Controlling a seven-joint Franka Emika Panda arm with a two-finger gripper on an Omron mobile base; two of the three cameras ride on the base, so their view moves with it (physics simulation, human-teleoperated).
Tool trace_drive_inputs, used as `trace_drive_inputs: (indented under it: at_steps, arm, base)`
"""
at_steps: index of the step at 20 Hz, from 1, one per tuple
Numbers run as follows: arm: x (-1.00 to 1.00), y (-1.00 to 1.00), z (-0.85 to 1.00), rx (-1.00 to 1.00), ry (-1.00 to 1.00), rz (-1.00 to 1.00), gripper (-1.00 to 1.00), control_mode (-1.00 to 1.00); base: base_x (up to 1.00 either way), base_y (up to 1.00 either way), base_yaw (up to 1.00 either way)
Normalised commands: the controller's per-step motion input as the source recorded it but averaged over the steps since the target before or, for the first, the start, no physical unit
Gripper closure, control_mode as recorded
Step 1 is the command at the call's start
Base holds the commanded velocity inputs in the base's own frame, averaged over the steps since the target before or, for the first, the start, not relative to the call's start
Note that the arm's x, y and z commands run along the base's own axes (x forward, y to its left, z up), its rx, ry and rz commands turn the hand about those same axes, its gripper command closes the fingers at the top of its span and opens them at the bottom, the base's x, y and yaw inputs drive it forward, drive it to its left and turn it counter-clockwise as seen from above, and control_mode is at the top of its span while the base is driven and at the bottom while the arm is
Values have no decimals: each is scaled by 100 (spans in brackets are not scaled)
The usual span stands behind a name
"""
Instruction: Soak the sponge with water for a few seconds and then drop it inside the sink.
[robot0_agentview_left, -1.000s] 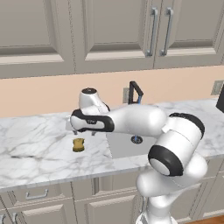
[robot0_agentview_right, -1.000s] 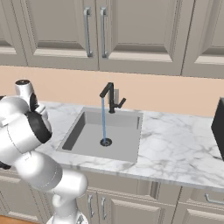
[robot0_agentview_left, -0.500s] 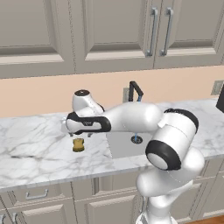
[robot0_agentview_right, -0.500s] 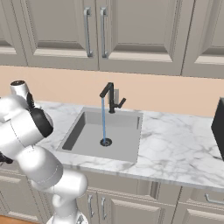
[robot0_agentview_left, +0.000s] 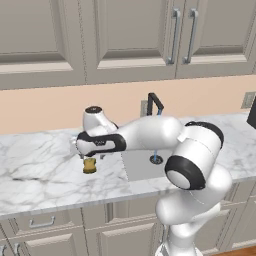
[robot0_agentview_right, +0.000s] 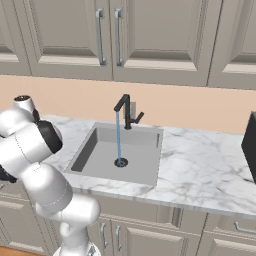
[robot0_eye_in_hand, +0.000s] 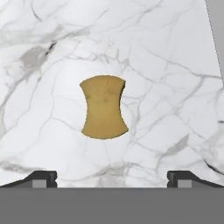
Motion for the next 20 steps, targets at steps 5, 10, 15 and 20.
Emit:
trace_drive_inputs:
  at_steps: [5,10,15,20]
  arm:
    - [6,0,-21,0,0,0,-100,-100]
    - [8,0,-8,2,0,0,-100,-100]
    - [9,0,0,2,0,2,-100,-100]
    - [12,0,-1,2,0,4,-100,-100]
  base:
    - [0,0,0]
    - [0,0,0]
    - [0,0,0]
    - [0,0,0]
